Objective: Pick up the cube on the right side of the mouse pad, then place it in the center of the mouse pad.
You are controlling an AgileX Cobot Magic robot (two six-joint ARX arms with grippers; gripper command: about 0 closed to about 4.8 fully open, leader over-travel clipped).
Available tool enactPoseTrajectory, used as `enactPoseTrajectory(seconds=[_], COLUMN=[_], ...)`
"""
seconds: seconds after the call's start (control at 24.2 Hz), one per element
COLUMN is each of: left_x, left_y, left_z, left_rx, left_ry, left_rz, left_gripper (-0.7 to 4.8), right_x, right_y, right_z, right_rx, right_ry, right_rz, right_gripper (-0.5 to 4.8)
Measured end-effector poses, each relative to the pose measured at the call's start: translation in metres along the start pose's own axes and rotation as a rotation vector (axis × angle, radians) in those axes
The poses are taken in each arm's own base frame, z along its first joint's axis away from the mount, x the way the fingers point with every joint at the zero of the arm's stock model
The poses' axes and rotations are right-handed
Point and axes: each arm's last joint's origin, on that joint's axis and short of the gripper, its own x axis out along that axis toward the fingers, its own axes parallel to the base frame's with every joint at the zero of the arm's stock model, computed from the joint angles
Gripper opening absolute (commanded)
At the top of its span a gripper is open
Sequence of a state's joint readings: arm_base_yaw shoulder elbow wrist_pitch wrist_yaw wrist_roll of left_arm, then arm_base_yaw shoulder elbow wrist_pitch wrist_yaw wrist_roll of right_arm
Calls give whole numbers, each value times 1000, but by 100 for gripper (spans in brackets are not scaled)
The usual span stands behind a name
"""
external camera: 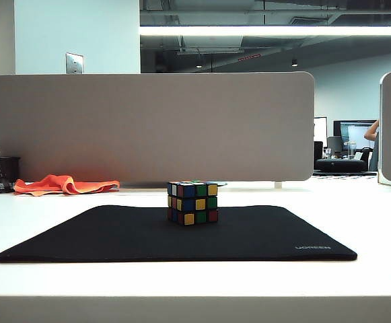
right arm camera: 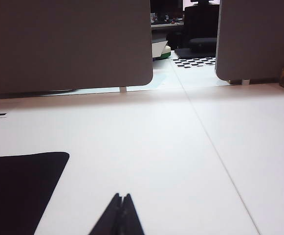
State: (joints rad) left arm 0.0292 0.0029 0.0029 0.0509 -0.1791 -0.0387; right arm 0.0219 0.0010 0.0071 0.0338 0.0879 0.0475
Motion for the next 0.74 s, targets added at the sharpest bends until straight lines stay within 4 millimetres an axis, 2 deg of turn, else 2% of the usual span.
enactPoseTrajectory(seconds=[0.16, 0.74], left_x=[0, 0], left_y=[-2, -2], left_z=[0, 0], left_rx=[0, 0], left_ry=[-1, -2], left_rz=[-72, -74], left_gripper=[-6, -6], right_x=[0, 0], right_y=[0, 0], right_z=[0, 0], right_rx=[0, 0], right_ry=[-1, 2], right_rz=[2, 2], right_gripper=[-1, -1])
